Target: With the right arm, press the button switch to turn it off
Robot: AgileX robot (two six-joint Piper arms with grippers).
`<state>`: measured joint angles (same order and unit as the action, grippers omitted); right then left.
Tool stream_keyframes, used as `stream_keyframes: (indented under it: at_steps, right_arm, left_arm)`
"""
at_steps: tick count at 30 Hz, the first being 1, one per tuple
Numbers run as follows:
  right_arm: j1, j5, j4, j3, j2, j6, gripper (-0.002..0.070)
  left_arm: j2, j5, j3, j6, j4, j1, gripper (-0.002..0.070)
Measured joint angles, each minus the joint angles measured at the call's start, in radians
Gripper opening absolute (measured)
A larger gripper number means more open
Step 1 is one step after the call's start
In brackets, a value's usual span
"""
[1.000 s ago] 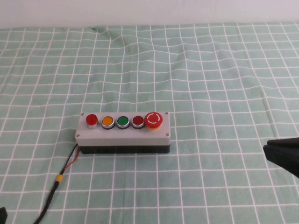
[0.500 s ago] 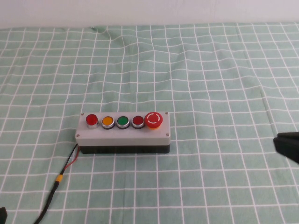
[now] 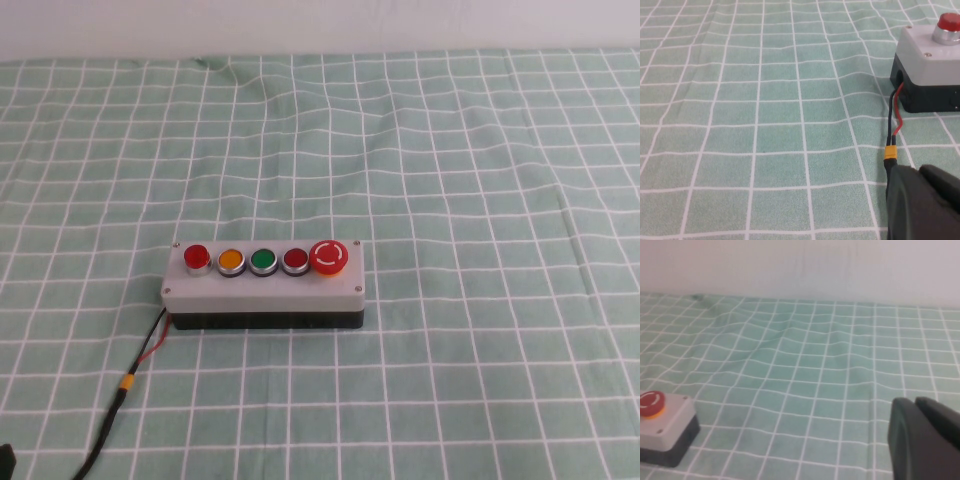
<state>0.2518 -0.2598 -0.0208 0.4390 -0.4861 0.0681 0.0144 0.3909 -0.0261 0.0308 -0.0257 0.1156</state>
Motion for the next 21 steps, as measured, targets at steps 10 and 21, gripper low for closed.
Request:
stream_keyframes:
  at_steps: [10,21]
  right_arm:
    - [-0.153,0.098,-0.009,-0.299,0.299,0.000,-0.0016]
    - [-0.299,-0.179,-0.009,-0.344,0.494,0.000,-0.0016]
  left_arm:
    - [0.000,0.000,0.000,0.000,0.000,0.000,-0.0003]
    - [0.000,0.000,0.000,0.000,0.000,0.000,-0.0003]
